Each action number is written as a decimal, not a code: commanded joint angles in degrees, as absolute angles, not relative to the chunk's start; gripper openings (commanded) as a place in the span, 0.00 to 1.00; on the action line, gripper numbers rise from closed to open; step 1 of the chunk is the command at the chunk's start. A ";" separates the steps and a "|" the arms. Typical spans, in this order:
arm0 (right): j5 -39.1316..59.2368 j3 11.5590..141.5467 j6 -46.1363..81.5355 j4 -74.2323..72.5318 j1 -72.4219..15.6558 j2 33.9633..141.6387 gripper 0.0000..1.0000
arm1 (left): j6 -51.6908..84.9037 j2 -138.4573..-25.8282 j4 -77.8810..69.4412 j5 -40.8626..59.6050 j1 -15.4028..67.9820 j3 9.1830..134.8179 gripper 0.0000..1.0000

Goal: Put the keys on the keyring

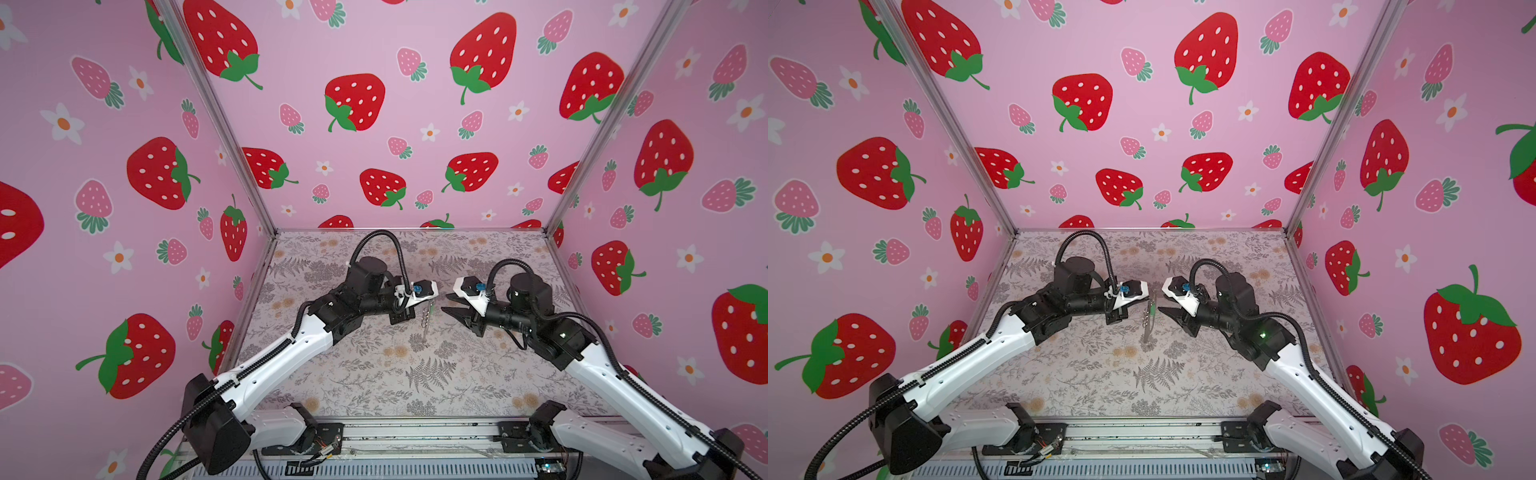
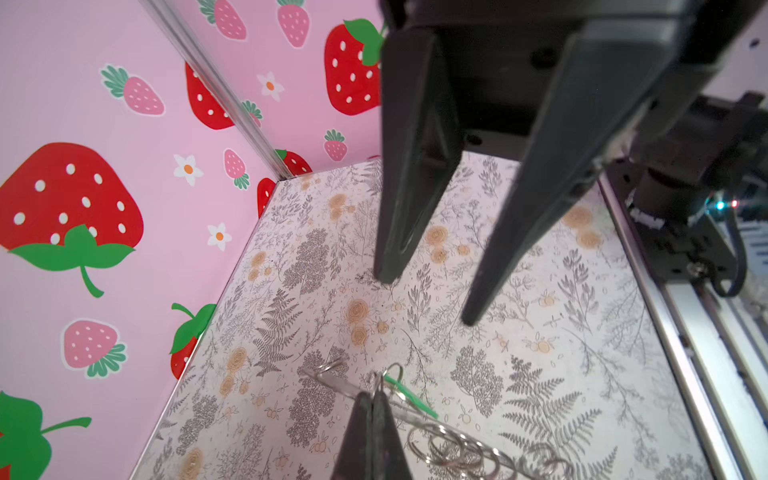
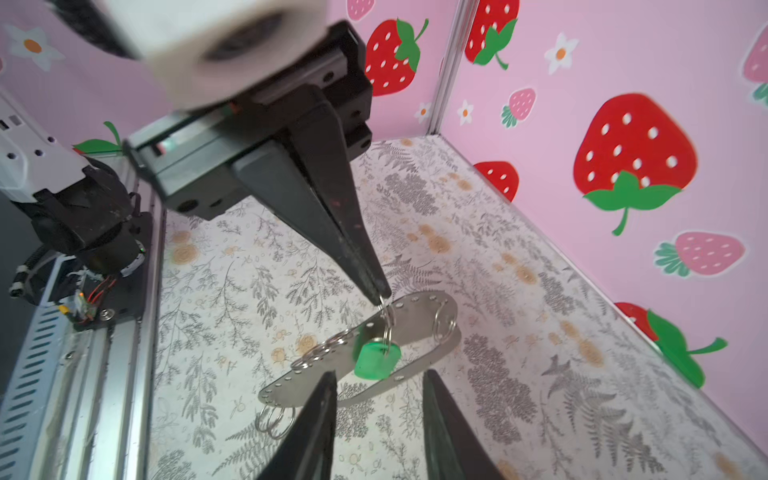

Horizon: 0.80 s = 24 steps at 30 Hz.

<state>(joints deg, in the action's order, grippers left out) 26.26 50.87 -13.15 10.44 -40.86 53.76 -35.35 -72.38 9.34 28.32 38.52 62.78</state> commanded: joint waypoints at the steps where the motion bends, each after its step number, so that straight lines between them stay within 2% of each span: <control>1: 24.70 47.92 -11.27 6.31 -40.96 52.64 0.40 | -25.52 -70.92 -0.03 36.49 36.26 60.72 0.00; 10: 25.55 46.69 -8.53 -3.06 -40.96 54.81 0.40 | -13.11 -71.10 -15.40 38.94 34.43 55.86 0.00; 17: 25.74 48.07 -8.73 -6.57 -40.95 56.31 0.37 | -9.52 -71.19 -22.28 39.24 34.11 53.05 0.00; 24: 25.94 48.69 -6.94 -8.79 -40.96 57.12 0.28 | -7.73 -71.54 -26.96 41.05 34.11 51.18 0.00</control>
